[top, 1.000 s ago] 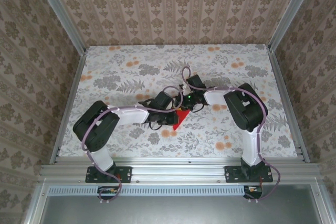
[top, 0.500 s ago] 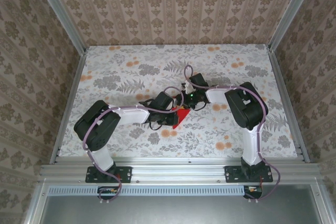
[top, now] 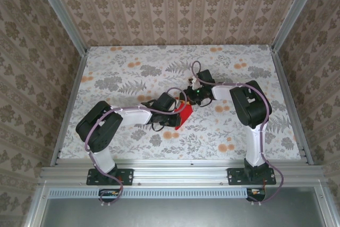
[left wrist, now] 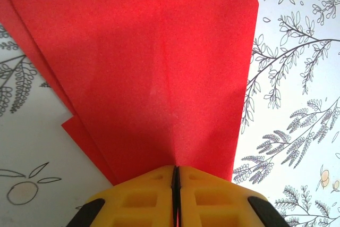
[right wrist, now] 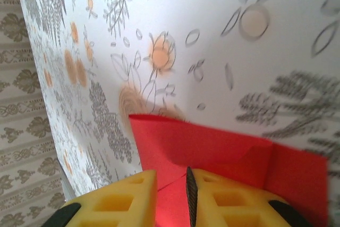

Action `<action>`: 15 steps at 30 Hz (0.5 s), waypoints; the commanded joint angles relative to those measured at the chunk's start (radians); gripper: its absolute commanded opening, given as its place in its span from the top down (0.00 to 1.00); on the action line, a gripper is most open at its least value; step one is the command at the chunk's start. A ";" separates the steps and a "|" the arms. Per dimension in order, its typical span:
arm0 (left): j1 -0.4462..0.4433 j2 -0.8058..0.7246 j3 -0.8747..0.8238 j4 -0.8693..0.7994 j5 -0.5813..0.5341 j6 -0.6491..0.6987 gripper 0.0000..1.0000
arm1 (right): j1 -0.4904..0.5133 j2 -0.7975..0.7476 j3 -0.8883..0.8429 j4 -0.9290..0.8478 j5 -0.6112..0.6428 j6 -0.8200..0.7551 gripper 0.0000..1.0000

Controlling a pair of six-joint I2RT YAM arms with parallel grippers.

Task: Fold a paper plane with a square sheet of paper (pick it up from the middle)
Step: Turn over the paper at the center of the table.

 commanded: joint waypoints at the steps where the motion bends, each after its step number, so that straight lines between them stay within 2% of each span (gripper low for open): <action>1: -0.007 0.057 -0.023 -0.138 -0.021 0.034 0.90 | -0.022 0.034 0.044 -0.039 0.066 -0.044 0.74; 15: -0.005 0.049 -0.022 -0.145 -0.012 0.037 0.90 | -0.051 0.057 0.148 -0.141 0.126 -0.094 0.74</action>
